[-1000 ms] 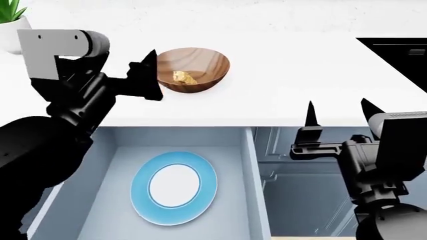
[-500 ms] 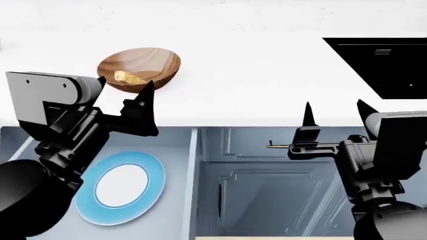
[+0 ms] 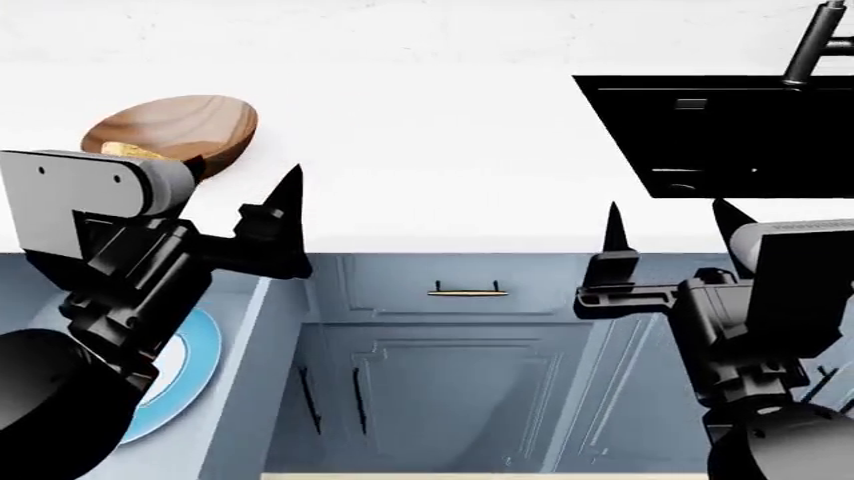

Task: Place the bar in the bowl and close the drawer.

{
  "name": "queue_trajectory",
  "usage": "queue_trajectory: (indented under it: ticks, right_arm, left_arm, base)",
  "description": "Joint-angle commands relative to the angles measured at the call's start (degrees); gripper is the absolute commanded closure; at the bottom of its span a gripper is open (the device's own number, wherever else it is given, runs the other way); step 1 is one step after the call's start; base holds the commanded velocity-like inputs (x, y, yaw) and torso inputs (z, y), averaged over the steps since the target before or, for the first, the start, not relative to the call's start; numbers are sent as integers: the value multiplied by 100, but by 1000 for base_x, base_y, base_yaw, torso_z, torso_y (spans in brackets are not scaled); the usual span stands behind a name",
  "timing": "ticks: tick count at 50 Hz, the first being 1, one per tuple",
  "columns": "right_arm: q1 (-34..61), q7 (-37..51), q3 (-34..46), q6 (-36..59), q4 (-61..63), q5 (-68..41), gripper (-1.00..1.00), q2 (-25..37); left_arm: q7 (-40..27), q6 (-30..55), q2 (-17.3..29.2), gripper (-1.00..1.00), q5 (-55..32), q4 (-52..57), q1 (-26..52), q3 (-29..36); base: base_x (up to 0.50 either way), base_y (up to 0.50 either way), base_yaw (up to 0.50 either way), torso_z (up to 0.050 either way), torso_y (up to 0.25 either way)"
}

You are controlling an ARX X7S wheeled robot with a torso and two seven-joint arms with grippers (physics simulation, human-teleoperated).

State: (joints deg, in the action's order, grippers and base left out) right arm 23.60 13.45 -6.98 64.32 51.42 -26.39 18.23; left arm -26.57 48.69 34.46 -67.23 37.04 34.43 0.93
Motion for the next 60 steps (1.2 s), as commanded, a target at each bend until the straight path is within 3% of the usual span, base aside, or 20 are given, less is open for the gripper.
queue_trajectory:
  ticks: [1, 12, 38, 60]
  right_arm:
    - [-15, 43, -24, 52, 89, -73, -100, 18]
    - [-62, 66, -8, -96, 111, -54, -100, 67]
    - [-143, 94, 155, -364, 51, 12, -100, 219]
    - [-105, 233, 345, -351, 137, 7, -100, 231]
  left_arm:
    - [-77, -14, 48, -100, -85, 81, -53, -69]
    - [-64, -79, 64, -100, -53, 58, -121, -100]
    - [-253, -43, 58, -100, -236, 52, -10, -110]
    - [-218, -237, 185, -100, -387, 288, -443, -381]
  base:
    - [0, -500, 0, 0, 0]
    - [0, -91, 0, 0, 0]
    - [0, 0, 498, 0, 0]
    - [0, 0, 500, 0, 0]
